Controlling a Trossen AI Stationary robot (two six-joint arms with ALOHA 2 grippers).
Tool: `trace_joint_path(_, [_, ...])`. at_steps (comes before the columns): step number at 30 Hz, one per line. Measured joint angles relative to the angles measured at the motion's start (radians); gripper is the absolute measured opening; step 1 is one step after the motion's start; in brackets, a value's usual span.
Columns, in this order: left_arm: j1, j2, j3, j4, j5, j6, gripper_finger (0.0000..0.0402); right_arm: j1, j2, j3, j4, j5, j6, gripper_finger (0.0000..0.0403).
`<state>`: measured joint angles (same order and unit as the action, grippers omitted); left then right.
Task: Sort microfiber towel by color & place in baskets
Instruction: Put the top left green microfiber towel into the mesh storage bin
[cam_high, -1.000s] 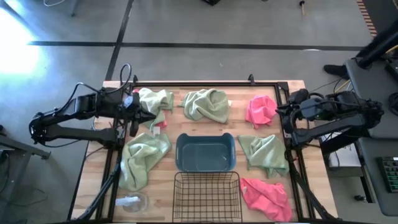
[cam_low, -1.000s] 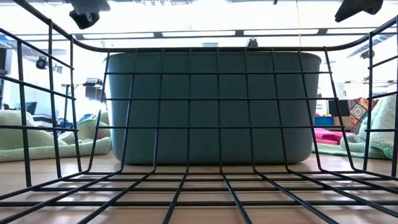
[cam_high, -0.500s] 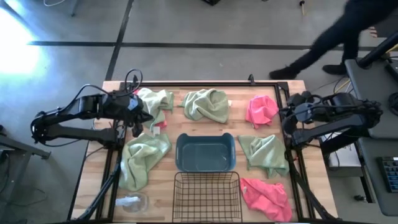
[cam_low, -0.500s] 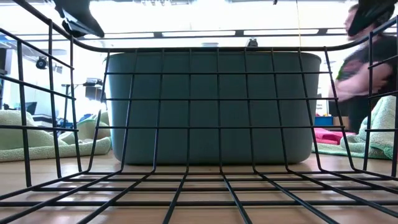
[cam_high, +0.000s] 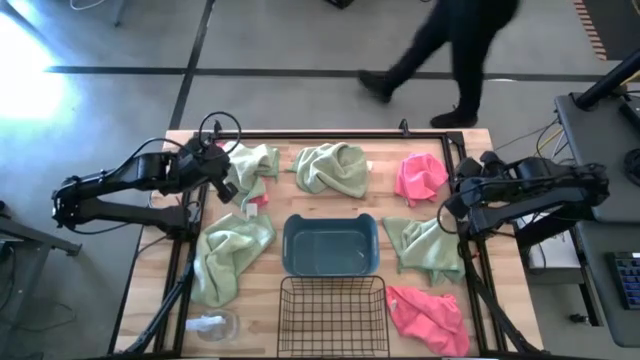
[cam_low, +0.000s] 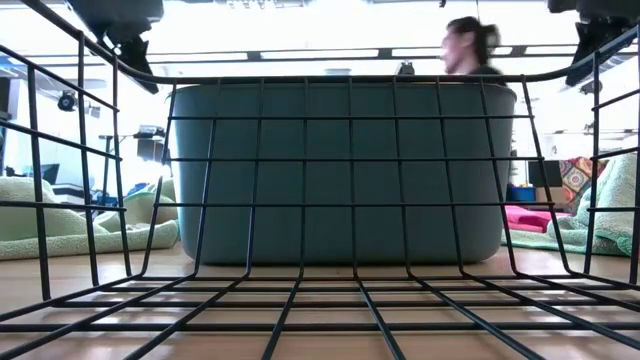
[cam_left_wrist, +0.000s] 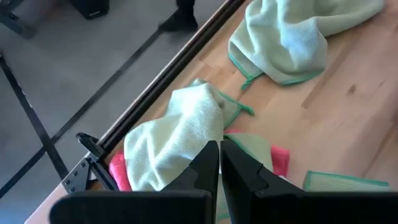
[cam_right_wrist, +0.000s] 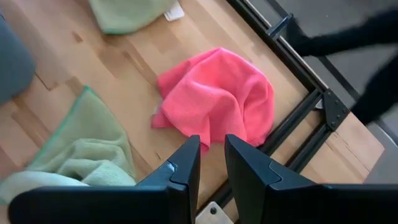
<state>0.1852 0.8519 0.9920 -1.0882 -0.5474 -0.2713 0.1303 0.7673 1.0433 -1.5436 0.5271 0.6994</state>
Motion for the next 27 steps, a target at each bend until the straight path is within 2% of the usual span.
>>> trace_joint_path(9, [0.0, 0.056, -0.034, -0.001, 0.012, -0.075, 0.0002, 0.0, 0.0, -0.09, 0.005, 0.042, 0.002, 0.0068])
trace_joint_path(15, [0.0, 0.098, -0.107, -0.002, 0.035, -0.129, 0.0002, 0.0, 0.014, -0.117, 0.01, 0.054, 0.126, 0.0068])
trace_joint_path(18, [0.0, 0.115, -0.132, 0.017, 0.076, -0.131, 0.0002, 0.0, 0.023, -0.116, 0.017, 0.054, 0.198, 0.0068])
trace_joint_path(27, [0.0, 0.132, -0.158, 0.034, 0.097, -0.088, 0.0002, 0.0, 0.043, -0.116, 0.112, 0.056, 0.21, 0.0068])
